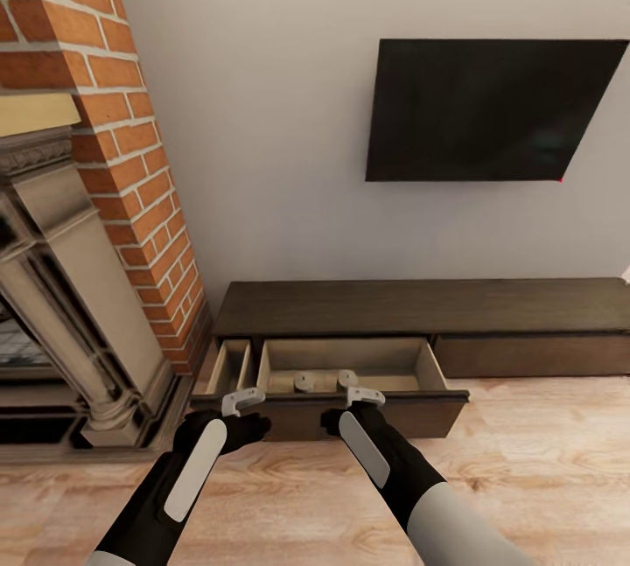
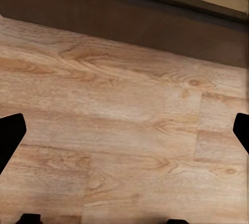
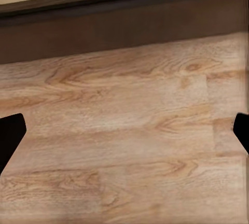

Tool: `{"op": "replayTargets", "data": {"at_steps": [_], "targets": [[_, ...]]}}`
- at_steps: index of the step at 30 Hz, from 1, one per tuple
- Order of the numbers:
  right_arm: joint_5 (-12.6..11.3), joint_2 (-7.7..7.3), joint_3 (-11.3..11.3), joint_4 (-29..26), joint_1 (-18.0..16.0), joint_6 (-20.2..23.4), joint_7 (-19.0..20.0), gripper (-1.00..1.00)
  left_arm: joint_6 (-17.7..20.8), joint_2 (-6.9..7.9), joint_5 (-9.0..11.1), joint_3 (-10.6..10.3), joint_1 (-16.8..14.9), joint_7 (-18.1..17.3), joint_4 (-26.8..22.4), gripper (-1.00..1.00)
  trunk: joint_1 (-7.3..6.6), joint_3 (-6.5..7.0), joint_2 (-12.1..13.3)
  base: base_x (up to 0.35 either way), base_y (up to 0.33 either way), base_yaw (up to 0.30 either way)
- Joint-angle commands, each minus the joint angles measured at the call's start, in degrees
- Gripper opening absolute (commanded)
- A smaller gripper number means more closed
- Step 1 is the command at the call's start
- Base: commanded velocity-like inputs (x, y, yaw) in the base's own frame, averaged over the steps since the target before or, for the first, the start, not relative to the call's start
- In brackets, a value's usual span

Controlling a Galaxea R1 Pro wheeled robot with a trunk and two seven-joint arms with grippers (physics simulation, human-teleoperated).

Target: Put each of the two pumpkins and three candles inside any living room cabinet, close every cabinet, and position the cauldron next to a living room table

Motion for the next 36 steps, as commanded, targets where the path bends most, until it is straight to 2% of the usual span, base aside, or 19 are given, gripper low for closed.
{"op": "replayTargets", "data": {"at_steps": [1,7,10,18,31,36], "targets": [[0.0,0.0,0.0,0.0,0.0,0.0,0.0,1.0,0.0,0.01,0.0,0.0,0.0,0.0,0.0,1.0,-0.23,0.26,0.4,-0.001,0.0,-0.203],[0.0,0.0,0.0,-0.1,0.0,0.0,0.0,1.0,0.0,0.07,0.0,0.0,0.0,-0.1,0.0,1.0,-1.54,1.54,2.8,0.0,0.0,-0.123],[0.2,0.0,0.1,-2.0,0.0,0.0,0.0,1.0,0.0,0.07,0.1,0.0,0.0,-0.1,0.0,1.0,-2.2,2.08,4.0,0.0,0.0,-0.002],[0.0,0.0,0.0,-3.3,0.0,0.1,0.0,1.0,0.0,0.09,0.1,0.1,0.0,-0.1,0.0,1.0,-2.2,2.08,4.0,0.0,0.0,-0.051],[-0.3,0.0,-0.1,-4.1,0.0,0.1,0.1,1.0,0.0,0.1,0.0,0.0,0.0,-0.1,0.0,1.0,-2.2,2.08,4.0,0.0,0.0,-0.27],[-0.2,-0.03,-0.1,-4.1,0.0,0.1,2.8,1.0,0.0,0.08,0.1,0.0,0.0,-0.1,0.0,1.0,-2.86,2.62,5.2,0.0,0.0,-0.285]]}}
